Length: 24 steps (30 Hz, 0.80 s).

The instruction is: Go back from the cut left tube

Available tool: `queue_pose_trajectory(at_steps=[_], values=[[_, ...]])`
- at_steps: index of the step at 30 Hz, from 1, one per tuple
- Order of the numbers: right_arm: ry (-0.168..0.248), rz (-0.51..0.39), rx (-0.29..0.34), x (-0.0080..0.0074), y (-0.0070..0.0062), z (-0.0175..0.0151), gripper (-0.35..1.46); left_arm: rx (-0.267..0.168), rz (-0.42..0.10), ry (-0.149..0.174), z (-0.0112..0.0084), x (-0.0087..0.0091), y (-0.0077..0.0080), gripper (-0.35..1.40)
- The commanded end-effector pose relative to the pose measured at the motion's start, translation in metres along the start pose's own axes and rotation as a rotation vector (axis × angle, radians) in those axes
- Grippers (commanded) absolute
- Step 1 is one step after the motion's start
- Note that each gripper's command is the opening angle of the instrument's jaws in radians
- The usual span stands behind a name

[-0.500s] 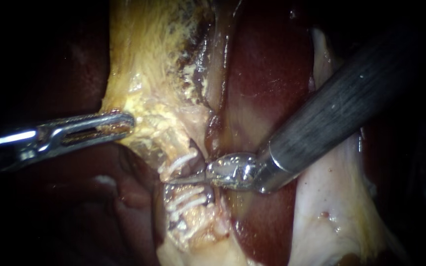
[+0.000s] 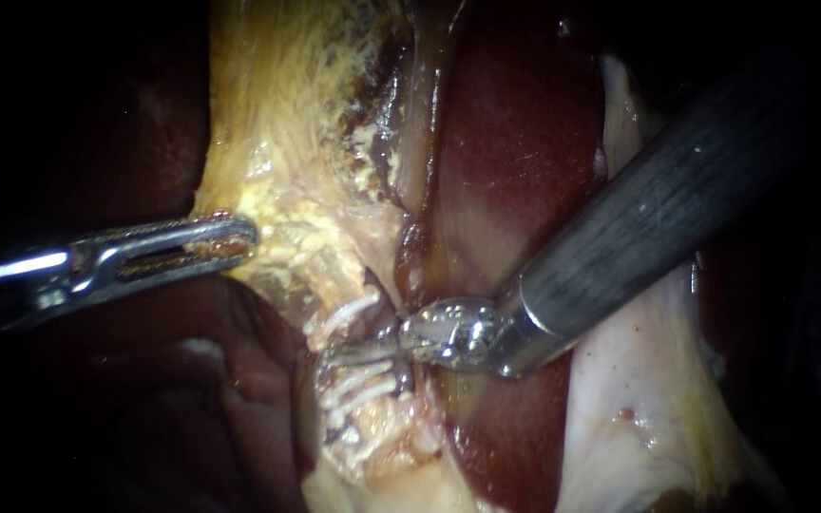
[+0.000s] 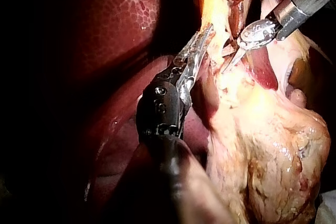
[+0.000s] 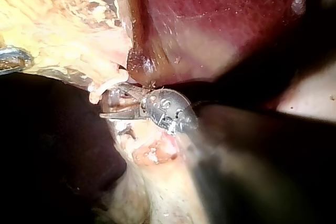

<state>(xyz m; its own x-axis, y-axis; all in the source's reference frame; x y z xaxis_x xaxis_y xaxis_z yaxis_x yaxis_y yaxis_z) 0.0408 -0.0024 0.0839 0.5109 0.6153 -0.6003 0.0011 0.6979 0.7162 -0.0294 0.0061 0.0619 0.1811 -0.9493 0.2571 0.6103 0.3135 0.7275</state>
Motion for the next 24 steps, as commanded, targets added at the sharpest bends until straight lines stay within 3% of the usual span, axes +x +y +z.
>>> queue_pose_trajectory(at_steps=[1, 13, 16, 21, 24], values=[[0.001, 0.0, -0.003, 0.0, 0.0, 0.0, 0.84, 0.0, 0.0, 0.0, 0.0, 0.0, 0.0, -0.35], [0.004, 0.006, 0.003, 0.0003, -0.0007, -0.0007, 1.08, 0.0, 0.0, 0.0, 0.0, 0.0, 0.0, -0.35], [0.014, -0.043, 0.012, 0.0004, -0.0015, -0.0013, 1.2, 0.001, 0.001, 0.0, 0.0, 0.0, 0.0001, -0.35], [0.041, -0.209, 0.009, 0.0005, -0.0025, -0.0031, 1.41, 0.002, 0.001, 0.001, 0.0001, 0.0, 0.0004, -0.35], [0.045, -0.277, -0.004, 0.0004, -0.0028, -0.0045, 1.43, 0.0, 0.002, 0.0, 0.0001, -0.0001, 0.0006, -0.35]])
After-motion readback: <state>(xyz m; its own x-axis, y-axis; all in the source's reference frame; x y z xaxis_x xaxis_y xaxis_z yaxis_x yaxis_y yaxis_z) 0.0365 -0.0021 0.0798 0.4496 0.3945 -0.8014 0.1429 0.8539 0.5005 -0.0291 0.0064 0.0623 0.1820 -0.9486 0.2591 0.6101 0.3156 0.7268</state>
